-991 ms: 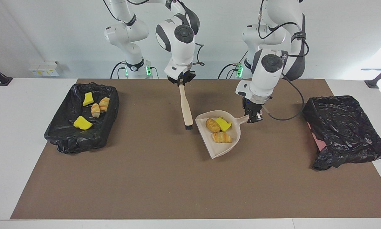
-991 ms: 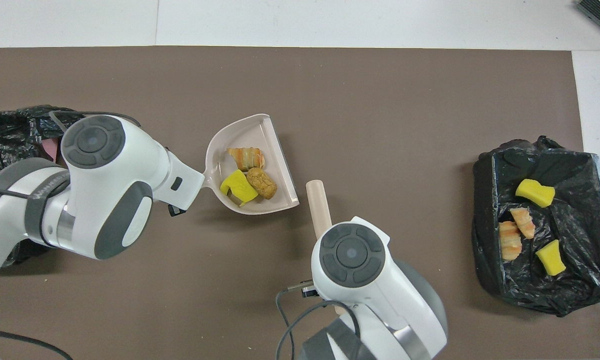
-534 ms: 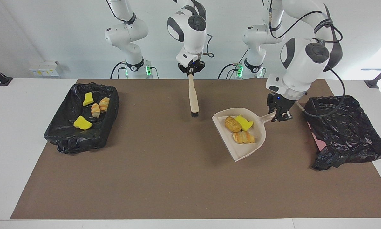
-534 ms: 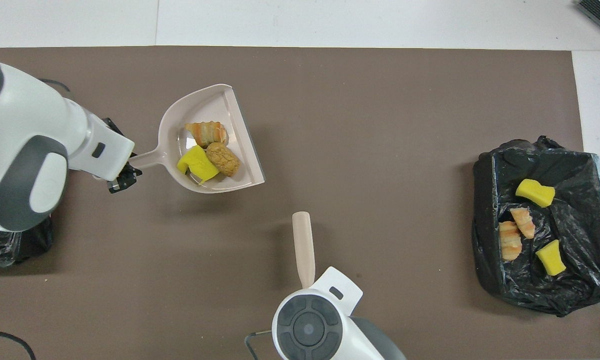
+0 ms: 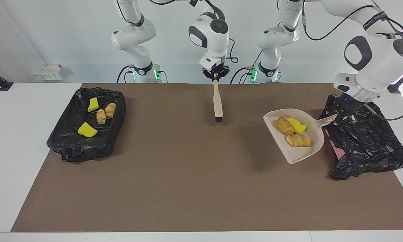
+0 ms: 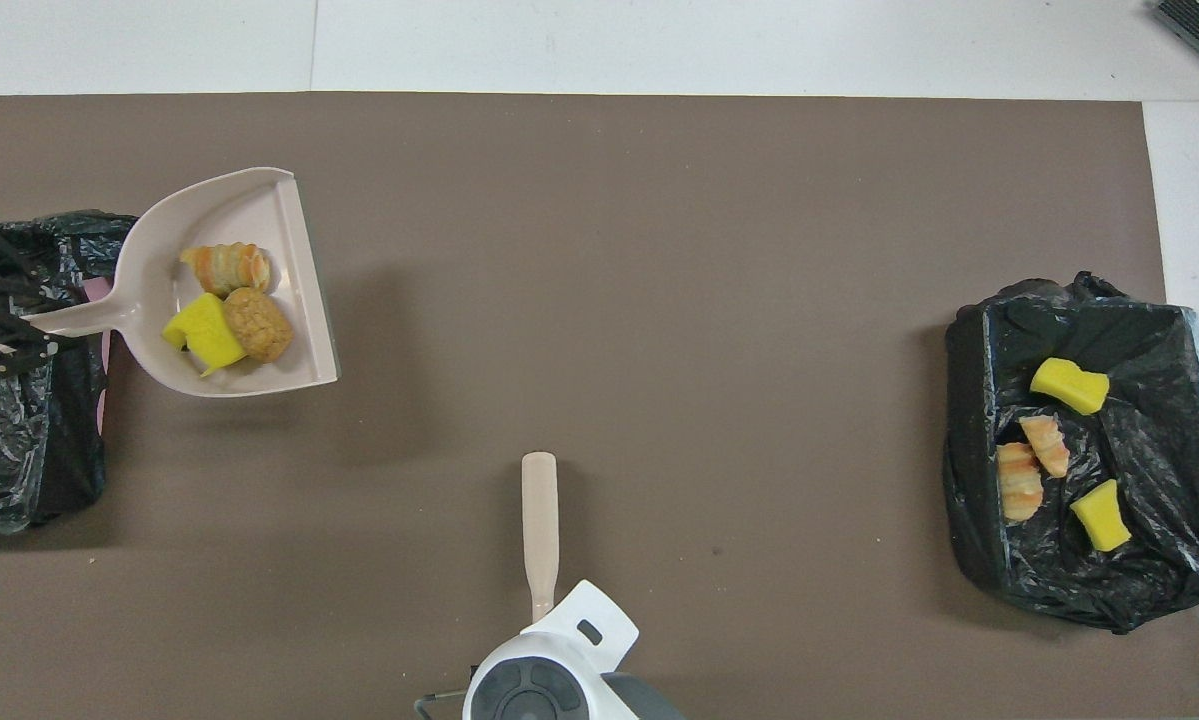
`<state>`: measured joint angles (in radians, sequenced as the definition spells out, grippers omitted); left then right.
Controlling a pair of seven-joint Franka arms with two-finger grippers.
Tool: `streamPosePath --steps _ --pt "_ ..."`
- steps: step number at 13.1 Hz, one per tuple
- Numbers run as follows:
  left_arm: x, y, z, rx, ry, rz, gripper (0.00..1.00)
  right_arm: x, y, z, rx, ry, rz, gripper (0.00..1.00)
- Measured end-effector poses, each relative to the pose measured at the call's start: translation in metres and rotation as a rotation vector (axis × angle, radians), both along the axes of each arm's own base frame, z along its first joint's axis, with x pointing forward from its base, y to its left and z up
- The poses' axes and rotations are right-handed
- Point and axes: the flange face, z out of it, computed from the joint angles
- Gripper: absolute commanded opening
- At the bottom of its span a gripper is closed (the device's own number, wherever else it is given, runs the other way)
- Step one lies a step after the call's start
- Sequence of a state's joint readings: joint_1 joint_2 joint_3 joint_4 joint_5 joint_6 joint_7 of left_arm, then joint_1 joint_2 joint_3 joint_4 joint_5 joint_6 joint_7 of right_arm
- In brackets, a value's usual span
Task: Sweep and dump trash in bin
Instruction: 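Carry the loaded dustpan with the left gripper over the nearest trash bag, then tilt the dustpan with the left gripper to dump into the bag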
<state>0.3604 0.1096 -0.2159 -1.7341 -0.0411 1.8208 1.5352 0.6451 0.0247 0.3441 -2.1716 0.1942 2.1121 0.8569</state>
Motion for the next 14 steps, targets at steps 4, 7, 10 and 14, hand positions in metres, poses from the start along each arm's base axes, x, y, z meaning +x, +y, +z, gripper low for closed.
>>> streamPosePath --steps 4,7,10,14 --pt "-0.021 0.108 -0.003 0.032 -0.012 -0.027 0.0 -0.011 0.012 -0.017 -0.011 0.022 0.027 0.0" --pt "-0.024 0.173 0.001 0.092 -0.021 -0.048 0.0 -0.016 0.015 -0.019 -0.021 0.025 0.0 0.0" --pt "-0.021 0.207 0.005 0.157 -0.024 -0.05 0.0 -0.045 0.028 -0.021 -0.054 0.03 -0.071 0.0" --pt "-0.022 0.228 0.015 0.325 -0.001 -0.085 0.0 -0.094 0.031 -0.022 -0.097 0.024 -0.056 0.0"
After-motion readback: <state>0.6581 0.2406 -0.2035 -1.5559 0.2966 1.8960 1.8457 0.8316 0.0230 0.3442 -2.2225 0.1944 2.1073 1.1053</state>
